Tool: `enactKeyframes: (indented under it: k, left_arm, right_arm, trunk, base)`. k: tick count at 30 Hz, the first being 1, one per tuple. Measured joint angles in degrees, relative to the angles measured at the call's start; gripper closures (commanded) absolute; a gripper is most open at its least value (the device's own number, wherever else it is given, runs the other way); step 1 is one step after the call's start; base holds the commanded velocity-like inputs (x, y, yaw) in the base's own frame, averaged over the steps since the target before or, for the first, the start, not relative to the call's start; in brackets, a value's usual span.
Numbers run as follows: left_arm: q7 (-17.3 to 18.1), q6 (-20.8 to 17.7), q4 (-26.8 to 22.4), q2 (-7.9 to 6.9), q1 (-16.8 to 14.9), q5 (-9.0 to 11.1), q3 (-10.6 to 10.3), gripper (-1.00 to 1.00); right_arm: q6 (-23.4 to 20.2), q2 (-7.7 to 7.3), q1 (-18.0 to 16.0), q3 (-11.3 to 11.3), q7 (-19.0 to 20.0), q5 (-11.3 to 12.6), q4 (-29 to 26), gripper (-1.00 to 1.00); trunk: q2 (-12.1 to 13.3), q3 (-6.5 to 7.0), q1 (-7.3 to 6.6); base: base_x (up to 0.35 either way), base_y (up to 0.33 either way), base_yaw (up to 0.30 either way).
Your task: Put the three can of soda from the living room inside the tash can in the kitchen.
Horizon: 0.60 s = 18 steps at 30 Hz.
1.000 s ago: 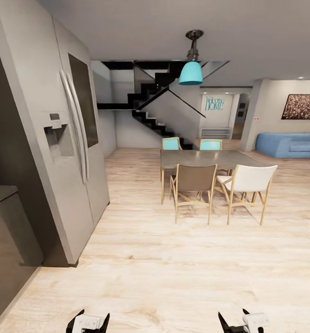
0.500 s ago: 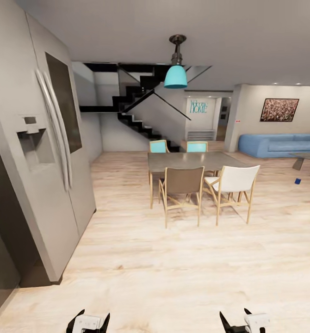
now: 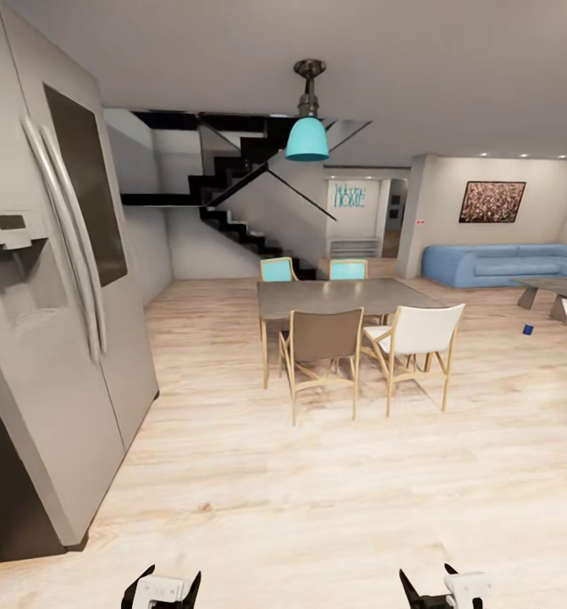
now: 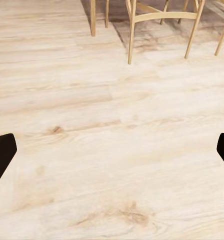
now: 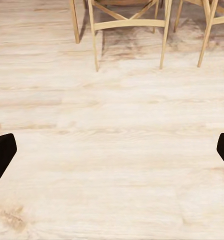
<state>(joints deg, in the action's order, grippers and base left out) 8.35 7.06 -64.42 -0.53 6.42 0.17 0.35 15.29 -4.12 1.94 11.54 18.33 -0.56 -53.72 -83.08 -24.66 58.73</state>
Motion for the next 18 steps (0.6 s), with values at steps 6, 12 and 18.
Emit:
enactKeyframes:
  k: [6,12,18]
  left_arm:
    - [0.0,0.2,0.0,0.00,0.1,0.1,0.0,-1.00]
    - [0.1,0.2,0.0,0.00,0.0,-0.1,-0.1,-1.00]
    - [0.3,0.1,0.0,0.00,0.0,-0.3,-0.1,-1.00]
  right_arm:
    - [-0.2,-0.19,-0.1,0.1,0.0,0.8,0.0,-1.00]
    - [-0.2,-0.27,-0.1,0.2,0.1,1.0,0.1,-1.00]
    - [-0.1,-0.28,-0.1,0.2,0.1,1.0,1.2,-1.00]
  trunk:
    - [0.0,-0.46,0.00]
    - [0.0,-0.96,0.00]
    - [0.0,-1.45,0.00]
  base:
    - [0.036,0.000,-0.096]
    - [0.046,-0.025,-0.113]
    - [0.179,-0.152,-0.128]
